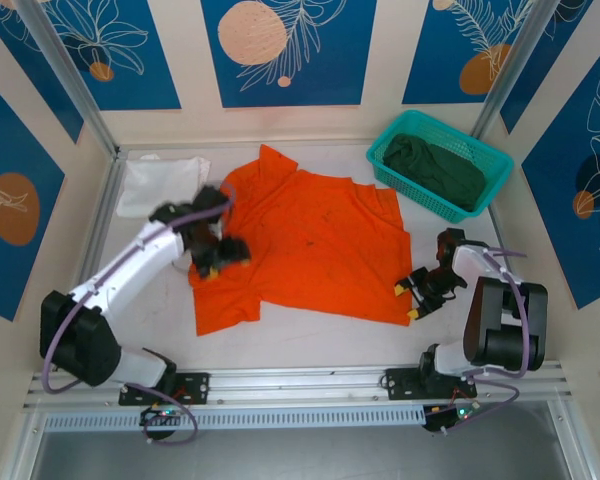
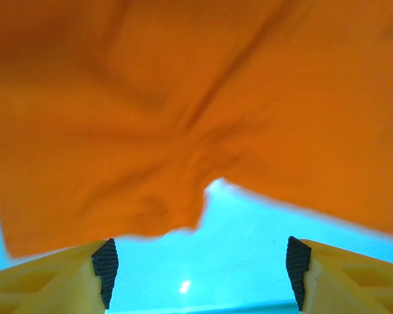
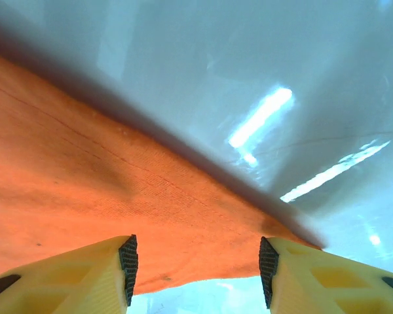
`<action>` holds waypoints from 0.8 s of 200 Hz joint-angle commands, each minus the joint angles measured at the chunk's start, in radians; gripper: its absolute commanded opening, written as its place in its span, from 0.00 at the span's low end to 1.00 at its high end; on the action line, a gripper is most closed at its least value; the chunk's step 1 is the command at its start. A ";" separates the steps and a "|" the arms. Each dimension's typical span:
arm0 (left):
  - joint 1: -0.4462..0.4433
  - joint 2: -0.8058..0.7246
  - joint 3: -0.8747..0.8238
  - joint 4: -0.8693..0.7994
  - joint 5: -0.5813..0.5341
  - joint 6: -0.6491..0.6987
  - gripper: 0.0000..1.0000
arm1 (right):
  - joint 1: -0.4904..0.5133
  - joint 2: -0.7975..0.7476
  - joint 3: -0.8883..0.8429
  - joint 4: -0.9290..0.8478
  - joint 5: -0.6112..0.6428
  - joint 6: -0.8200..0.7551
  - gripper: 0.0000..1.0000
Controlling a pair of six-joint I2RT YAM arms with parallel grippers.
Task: Fold and stack the t-shirts
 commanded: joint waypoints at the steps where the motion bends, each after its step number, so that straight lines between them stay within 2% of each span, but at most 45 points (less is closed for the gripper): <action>1: 0.075 0.140 0.204 -0.050 -0.099 0.049 0.69 | -0.014 -0.061 -0.003 -0.046 -0.004 -0.032 0.55; 40: 0.106 0.517 0.557 -0.002 -0.183 0.080 0.63 | 0.140 -0.105 0.063 -0.012 -0.078 -0.039 0.53; 73: 0.113 0.831 0.897 -0.054 -0.221 0.124 0.59 | 0.308 -0.040 0.118 -0.001 -0.077 -0.049 0.48; 108: 0.130 1.099 1.220 -0.102 -0.268 0.158 0.53 | 0.413 0.074 0.125 0.041 -0.101 -0.016 0.44; 130: 0.156 1.189 1.292 -0.113 -0.303 0.150 0.51 | 0.446 0.143 0.128 0.052 -0.078 -0.008 0.43; 160: 0.200 1.235 1.288 -0.124 -0.339 0.136 0.49 | 0.419 0.200 0.128 0.026 -0.046 0.010 0.43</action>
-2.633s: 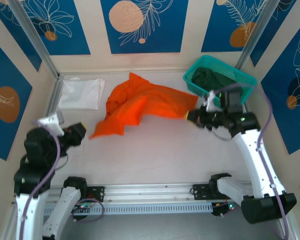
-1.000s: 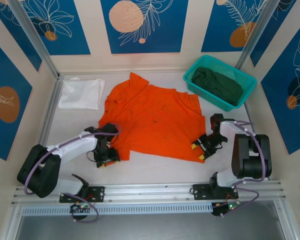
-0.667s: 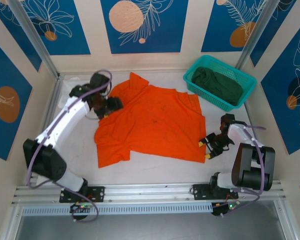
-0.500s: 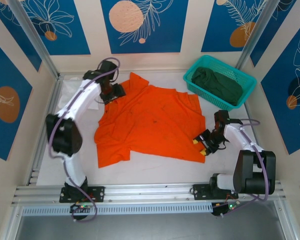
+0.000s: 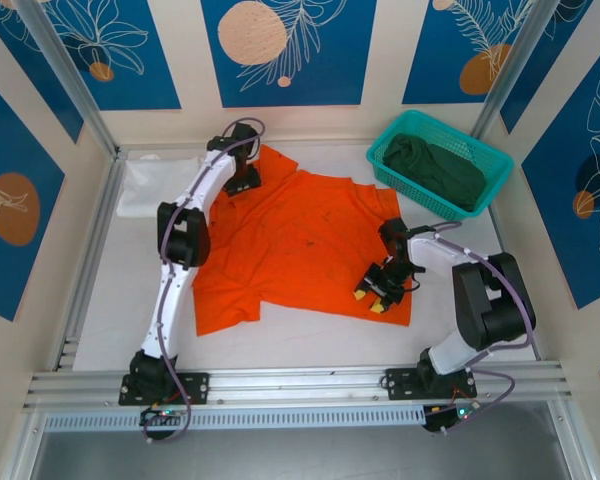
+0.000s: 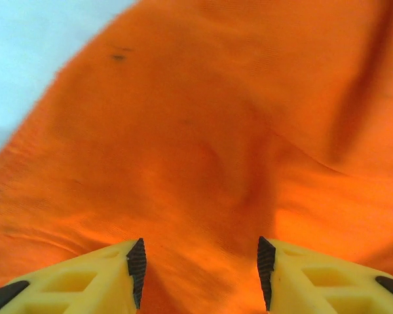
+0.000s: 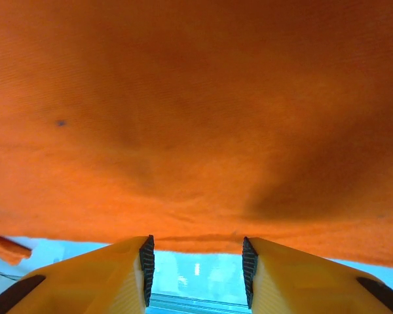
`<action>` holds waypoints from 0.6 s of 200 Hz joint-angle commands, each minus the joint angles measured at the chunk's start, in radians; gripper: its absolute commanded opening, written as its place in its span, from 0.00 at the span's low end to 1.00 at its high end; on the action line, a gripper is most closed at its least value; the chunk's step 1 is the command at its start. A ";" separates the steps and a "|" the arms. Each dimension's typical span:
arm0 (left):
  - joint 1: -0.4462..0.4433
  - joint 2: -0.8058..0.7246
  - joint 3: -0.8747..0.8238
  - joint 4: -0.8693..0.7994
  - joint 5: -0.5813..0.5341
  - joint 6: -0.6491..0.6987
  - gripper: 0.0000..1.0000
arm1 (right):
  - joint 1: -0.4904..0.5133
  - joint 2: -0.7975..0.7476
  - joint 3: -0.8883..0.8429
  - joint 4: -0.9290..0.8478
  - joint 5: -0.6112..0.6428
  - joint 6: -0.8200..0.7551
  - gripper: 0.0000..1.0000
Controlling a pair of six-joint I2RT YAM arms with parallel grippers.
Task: Fold and stack the t-shirts
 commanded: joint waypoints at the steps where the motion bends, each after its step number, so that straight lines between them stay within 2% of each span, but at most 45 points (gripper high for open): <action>1: 0.053 0.041 0.033 -0.061 -0.065 0.007 0.49 | -0.019 0.032 0.008 -0.027 0.019 0.031 0.43; 57: 0.111 0.053 0.036 -0.072 -0.180 0.009 0.45 | -0.081 0.066 0.003 -0.045 0.069 0.017 0.46; 103: 0.115 -0.006 0.084 -0.015 -0.084 0.019 0.51 | -0.088 0.026 0.034 -0.039 -0.012 -0.010 0.54; 120: 0.105 -0.065 0.091 0.001 -0.040 0.020 0.59 | -0.071 -0.033 0.061 -0.044 -0.037 -0.013 0.59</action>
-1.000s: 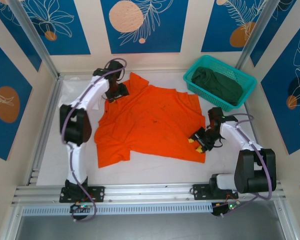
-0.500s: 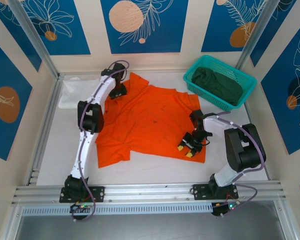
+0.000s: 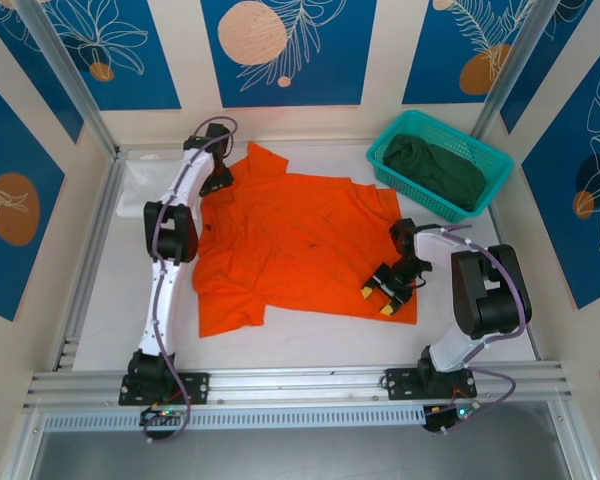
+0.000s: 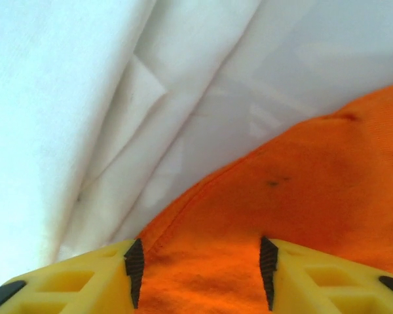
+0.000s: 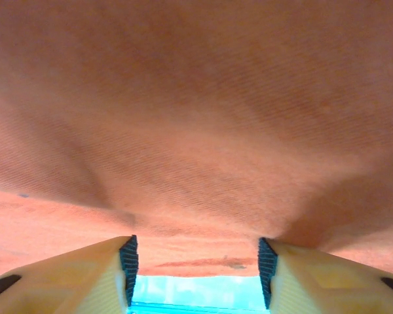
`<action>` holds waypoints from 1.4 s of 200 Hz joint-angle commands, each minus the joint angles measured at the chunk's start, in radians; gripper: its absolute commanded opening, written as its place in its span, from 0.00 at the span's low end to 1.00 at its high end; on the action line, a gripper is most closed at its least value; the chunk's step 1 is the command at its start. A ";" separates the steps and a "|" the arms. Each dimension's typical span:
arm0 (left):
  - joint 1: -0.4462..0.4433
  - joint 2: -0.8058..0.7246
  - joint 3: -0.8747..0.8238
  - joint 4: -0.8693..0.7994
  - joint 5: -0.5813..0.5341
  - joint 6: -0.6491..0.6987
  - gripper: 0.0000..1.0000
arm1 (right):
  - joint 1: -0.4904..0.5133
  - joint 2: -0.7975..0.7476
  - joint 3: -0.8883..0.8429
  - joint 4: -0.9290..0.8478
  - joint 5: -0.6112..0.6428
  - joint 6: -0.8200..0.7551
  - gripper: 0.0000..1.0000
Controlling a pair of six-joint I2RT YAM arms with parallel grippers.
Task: Fold and stack the t-shirts
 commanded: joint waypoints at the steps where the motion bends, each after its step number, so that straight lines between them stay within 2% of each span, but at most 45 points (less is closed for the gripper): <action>1: -0.008 -0.107 0.046 0.019 0.068 0.016 0.60 | 0.019 -0.079 0.049 -0.013 -0.044 -0.011 0.59; 16: -0.023 -0.174 0.041 0.000 0.081 0.018 0.73 | 0.015 -0.166 0.054 -0.027 -0.022 -0.003 0.64; 30: -0.037 -0.253 -0.007 -0.039 0.083 0.006 0.79 | -0.018 -0.254 0.038 -0.041 0.005 0.006 0.68; 38: -0.046 -0.324 -0.092 -0.039 0.081 -0.008 0.80 | -0.050 -0.301 0.024 -0.055 0.013 0.006 0.68; 49: -0.058 -0.458 -0.290 0.019 0.102 -0.026 0.80 | -0.103 -0.359 0.006 -0.092 0.042 0.008 0.68; 68: -0.078 -0.698 -0.680 0.144 0.148 -0.059 0.79 | -0.207 -0.423 -0.031 -0.184 0.098 0.019 0.68; 87: -0.097 -0.882 -0.967 0.153 0.188 -0.068 0.73 | -0.304 -0.474 -0.091 -0.223 0.096 0.031 0.65; 115: -0.155 -1.096 -1.303 0.109 0.262 -0.070 0.61 | -0.335 -0.484 -0.166 -0.202 0.100 0.078 0.58; 147: -0.189 -1.303 -1.587 0.074 0.303 -0.112 0.52 | -0.410 -0.481 -0.257 -0.161 0.074 0.159 0.49; 183: -0.190 -1.444 -1.777 0.079 0.371 -0.156 0.50 | -0.439 -0.468 -0.264 -0.122 0.129 0.175 0.48; 215: -0.192 -1.473 -1.888 0.102 0.382 -0.184 0.52 | -0.446 -0.469 -0.299 -0.076 0.150 0.220 0.48; 237: -0.191 -1.483 -1.968 0.164 0.436 -0.243 0.56 | -0.446 -0.482 -0.313 -0.068 0.162 0.250 0.48; 256: -0.189 -1.488 -2.016 0.194 0.431 -0.277 0.59 | -0.446 -0.480 -0.319 -0.061 0.176 0.268 0.48; 280: -0.189 -1.486 -2.033 0.203 0.401 -0.288 0.57 | -0.446 -0.463 -0.335 -0.030 0.163 0.281 0.47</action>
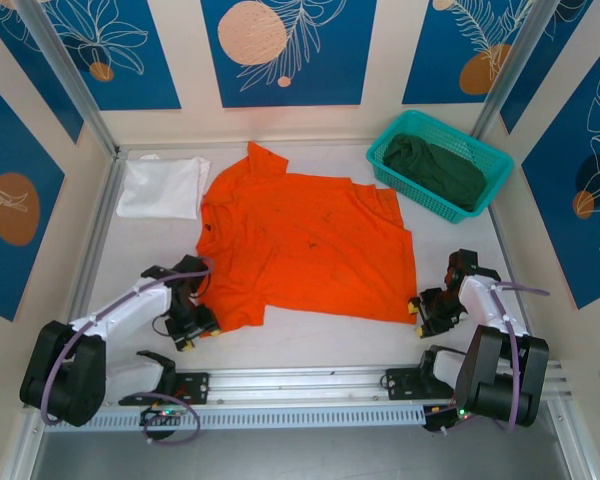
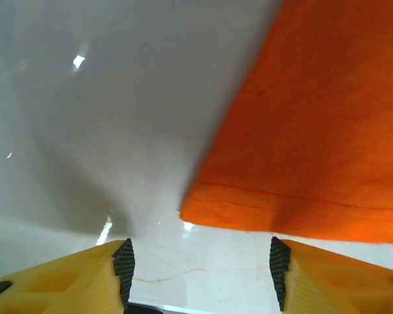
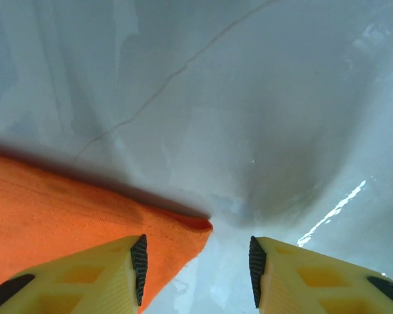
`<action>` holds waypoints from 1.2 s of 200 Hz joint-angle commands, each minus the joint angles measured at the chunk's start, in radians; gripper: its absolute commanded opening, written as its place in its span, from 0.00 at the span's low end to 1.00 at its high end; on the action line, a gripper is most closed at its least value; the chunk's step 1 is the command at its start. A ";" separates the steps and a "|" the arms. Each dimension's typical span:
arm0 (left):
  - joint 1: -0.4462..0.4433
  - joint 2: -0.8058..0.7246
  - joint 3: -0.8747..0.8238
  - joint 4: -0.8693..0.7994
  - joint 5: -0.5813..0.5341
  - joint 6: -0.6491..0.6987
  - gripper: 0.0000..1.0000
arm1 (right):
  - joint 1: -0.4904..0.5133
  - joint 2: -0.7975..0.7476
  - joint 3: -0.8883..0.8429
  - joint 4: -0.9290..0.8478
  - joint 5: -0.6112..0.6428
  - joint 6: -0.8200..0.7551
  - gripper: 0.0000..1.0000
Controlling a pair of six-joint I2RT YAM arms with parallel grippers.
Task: Fold and stack the t-shirts
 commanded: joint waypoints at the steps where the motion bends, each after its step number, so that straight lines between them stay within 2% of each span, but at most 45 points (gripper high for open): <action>1: 0.000 -0.016 -0.015 0.031 -0.002 -0.051 0.57 | -0.004 0.011 -0.025 0.023 0.004 0.045 0.46; 23: 0.000 -0.021 -0.034 0.052 -0.026 -0.056 0.55 | 0.004 0.041 -0.035 0.054 -0.016 0.042 0.41; 62: 0.000 0.010 -0.066 0.104 -0.052 -0.062 0.45 | 0.011 0.081 -0.035 0.089 -0.016 0.021 0.23; 122: 0.000 -0.018 -0.042 0.108 -0.091 -0.035 0.46 | 0.019 0.097 0.000 0.083 -0.004 -0.008 0.13; 142: 0.000 -0.021 -0.026 0.094 -0.145 -0.008 0.38 | 0.018 0.102 0.005 0.083 -0.001 -0.013 0.10; 182: 0.000 0.034 -0.002 0.137 -0.178 0.019 0.20 | 0.020 0.114 0.010 0.084 0.004 -0.036 0.02; 207: 0.000 0.059 0.008 0.130 -0.185 0.036 0.00 | 0.031 0.115 0.036 0.065 0.019 -0.060 0.00; 240: -0.026 -0.005 0.042 0.022 -0.167 0.031 0.00 | 0.092 0.109 0.122 0.006 0.049 -0.114 0.00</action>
